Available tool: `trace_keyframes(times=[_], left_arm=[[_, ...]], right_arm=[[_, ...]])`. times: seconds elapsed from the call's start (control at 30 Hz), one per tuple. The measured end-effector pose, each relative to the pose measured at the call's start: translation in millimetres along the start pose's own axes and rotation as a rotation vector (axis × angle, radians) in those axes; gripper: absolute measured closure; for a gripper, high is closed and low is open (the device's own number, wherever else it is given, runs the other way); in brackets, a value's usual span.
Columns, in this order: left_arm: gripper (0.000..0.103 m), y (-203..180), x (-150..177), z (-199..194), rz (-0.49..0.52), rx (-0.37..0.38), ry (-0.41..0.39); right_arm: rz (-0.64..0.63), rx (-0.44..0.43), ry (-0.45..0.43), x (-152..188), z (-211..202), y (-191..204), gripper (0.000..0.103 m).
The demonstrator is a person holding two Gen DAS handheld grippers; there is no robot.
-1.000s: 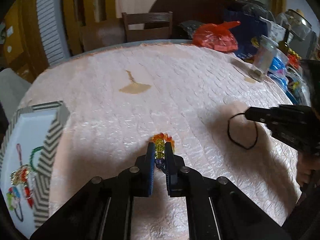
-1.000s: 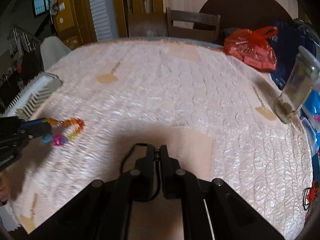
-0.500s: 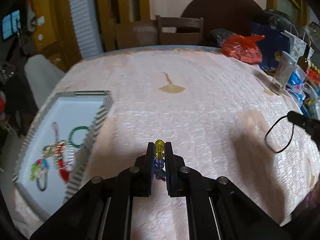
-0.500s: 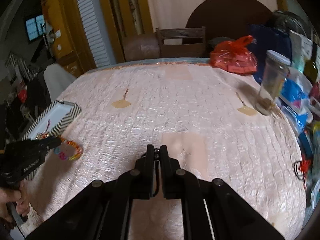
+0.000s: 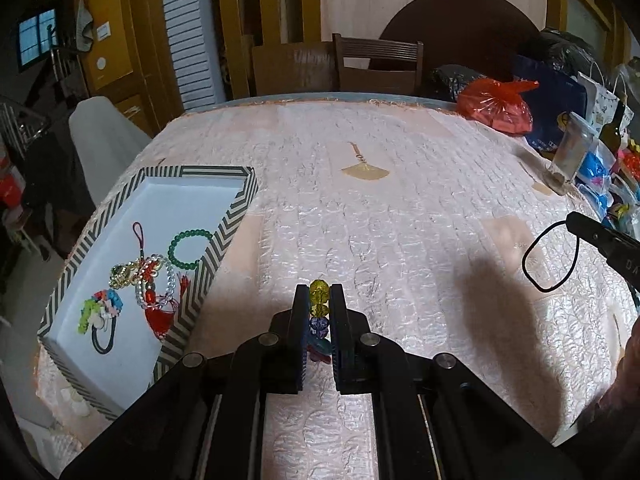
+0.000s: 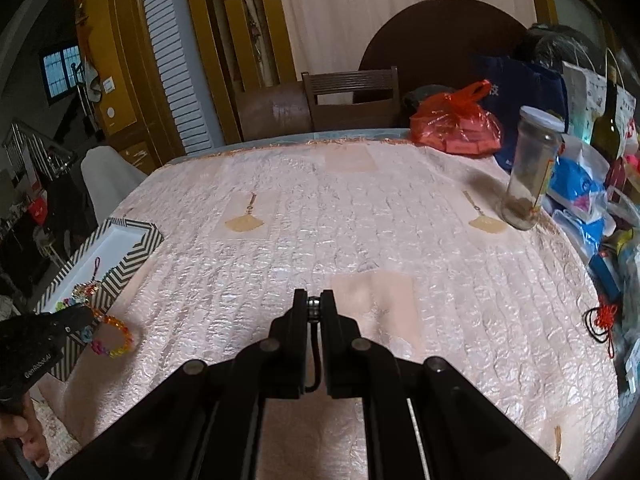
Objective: Organize jewelry
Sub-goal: 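Lift the rainbow link bracelet with the left tool while the right tool holds the black hair tie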
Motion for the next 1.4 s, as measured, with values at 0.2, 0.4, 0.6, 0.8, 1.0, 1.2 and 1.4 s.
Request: trace_keyframes(times=[0.2,0.4,0.6,0.8,1.0,1.2,1.4], left_arm=[[0.074,-0.7,-1.7,3.9,0.004,-0.013,0.004],[0.074,-6.3,-4.6,4.2,0.013,-0.008,0.002],[0.074,-8.1,-6.6,3.9,0.016,-0.004,-0.002],[0.074,-9.4,-6.2,3.4,0.017,-0.005,-0.002],[0.074,-5.6,-7.0,1.8,0.013,-0.005,-0.005],[0.074,0.0,-6.7,1.7,0.005,-0.005,-0.004],[0.074,2.8,-7.5,0.9,0.0,-0.004,-0.007]], right_arm=[[-0.009,-0.001,0.005,-1.1,5.3,4.4,0.097],[-0.008,0.006,0.001,-1.1,5.6,3.4,0.097],[-0.011,0.007,0.003,-0.4,6.1,2.1,0.097],[-0.01,0.009,0.003,-0.5,6.8,1.2,0.097],[-0.02,0.017,0.005,-0.4,6.5,2.0,0.097],[-0.025,0.02,0.009,0.1,7.9,5.1,0.097],[-0.03,0.025,0.013,0.2,10.3,7.0,0.097]])
Point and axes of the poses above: each gripper's, at about its wrist camera, not at the fingertips, and z roughly the way its jaws point, y to its left, x to its underside, the point moved 8 cm from there along z, roughly the way its jaws point, and after that the axes turned 14 degrees about y, right-handed, at the moved point
